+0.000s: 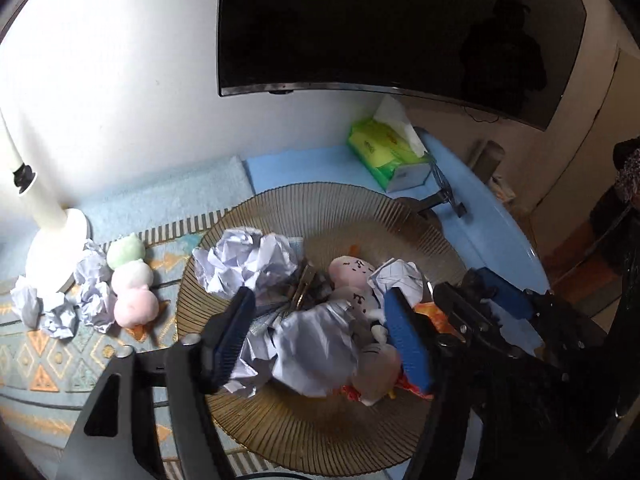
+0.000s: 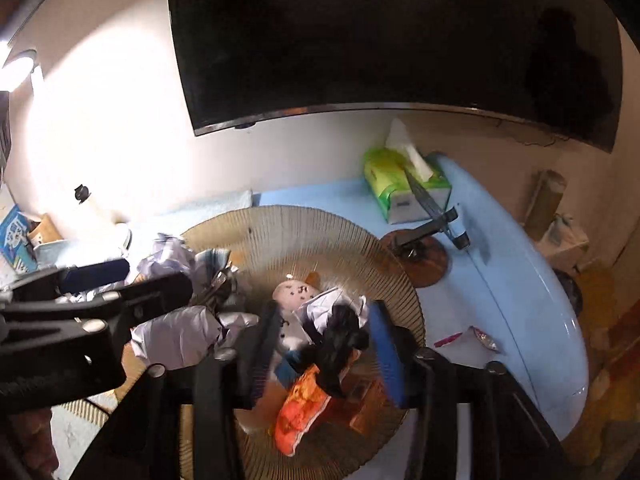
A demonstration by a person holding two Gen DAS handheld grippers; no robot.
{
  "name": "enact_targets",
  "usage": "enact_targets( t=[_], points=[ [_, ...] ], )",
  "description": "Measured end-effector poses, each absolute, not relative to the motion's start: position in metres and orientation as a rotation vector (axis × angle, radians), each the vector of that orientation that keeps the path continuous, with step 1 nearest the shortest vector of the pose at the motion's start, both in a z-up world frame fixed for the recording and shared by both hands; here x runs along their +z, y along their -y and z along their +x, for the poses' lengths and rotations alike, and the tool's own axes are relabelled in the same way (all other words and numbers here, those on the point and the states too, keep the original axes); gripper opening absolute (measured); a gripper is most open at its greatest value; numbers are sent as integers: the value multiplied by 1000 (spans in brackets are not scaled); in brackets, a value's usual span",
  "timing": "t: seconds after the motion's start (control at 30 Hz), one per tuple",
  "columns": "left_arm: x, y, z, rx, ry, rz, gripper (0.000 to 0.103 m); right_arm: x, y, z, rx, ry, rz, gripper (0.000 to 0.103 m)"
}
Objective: Organize objects
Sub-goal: 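Grasp paper wad with left tool, carry both items into the bowl, release, then move both open tools back over the rug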
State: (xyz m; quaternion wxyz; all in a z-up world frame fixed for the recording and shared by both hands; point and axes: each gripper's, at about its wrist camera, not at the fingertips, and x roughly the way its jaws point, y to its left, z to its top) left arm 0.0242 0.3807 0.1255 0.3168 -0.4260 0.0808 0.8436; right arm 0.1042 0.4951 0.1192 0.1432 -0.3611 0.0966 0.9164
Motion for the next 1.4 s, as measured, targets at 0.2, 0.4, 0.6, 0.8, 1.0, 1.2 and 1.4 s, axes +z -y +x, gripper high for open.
enact_targets(
  t=[0.2,0.4,0.6,0.8,1.0,1.2,1.4],
  points=[
    [154,-375,40,2316,-144,-1008,98,143,-481,137,2764,-69,-872,81],
    [160,-385,50,2371,-75,-1028,100,151,-467,166,2792,111,-821,86],
    [168,-391,51,2460,-6,-1117,100,164,-451,201,2829,118,-738,87],
    [203,-396,61,2570,-85,-1018,100,187,-430,222,2861,99,-630,88],
    [240,-393,70,2603,-202,-870,101,215,-421,221,2898,24,-499,88],
    [266,-371,68,2609,-218,-767,101,229,-409,208,2972,-117,-445,96],
    [258,-313,59,2576,-277,-721,102,228,-360,162,3089,-158,-498,103]
  ],
)
